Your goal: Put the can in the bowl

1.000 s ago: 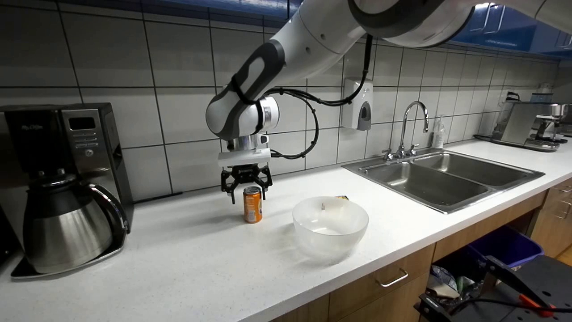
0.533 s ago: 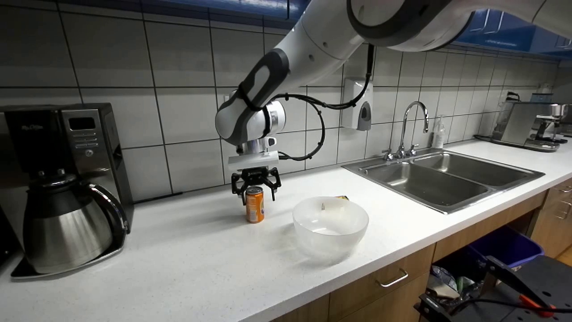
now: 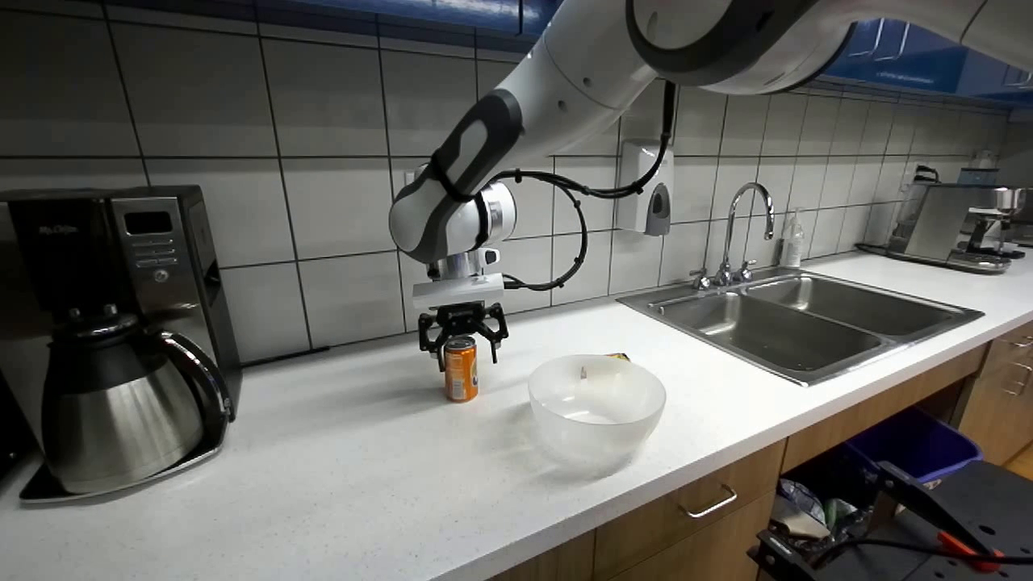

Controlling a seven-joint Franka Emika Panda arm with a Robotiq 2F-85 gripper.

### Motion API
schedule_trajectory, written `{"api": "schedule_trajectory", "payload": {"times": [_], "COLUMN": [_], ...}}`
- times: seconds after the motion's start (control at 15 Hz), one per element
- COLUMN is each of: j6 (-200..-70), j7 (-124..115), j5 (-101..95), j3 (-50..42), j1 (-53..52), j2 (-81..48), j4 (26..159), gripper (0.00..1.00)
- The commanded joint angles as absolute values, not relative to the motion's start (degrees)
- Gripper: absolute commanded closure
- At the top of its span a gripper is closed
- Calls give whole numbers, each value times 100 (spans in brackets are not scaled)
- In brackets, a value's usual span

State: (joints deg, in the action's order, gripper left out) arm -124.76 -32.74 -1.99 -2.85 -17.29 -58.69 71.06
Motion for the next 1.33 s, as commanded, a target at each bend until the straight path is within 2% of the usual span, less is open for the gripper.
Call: {"api": "schedule_trajectory", "payload": {"times": [0.0,0.73,0.8,0.93,1.13,1.27], "j6": [-12458,-12744,-12763,-12791,-12820,-12822], "j7": [-3273,-3228,-3225,-3227,-3250,-3313], "j5": [-189,-250,-257,-273,-286,-307], "j3": [-293,-308,-315,-330,-353,-396], "j1": [-1739,-1836,-1842,-1848,-1854,-1877], "j2": [-5888,-5903,-5907,-5912,-5904,-5836], "j4": [7073,7112,7109,7103,7109,7177], "gripper": [0,0,25,34,59,59]}}
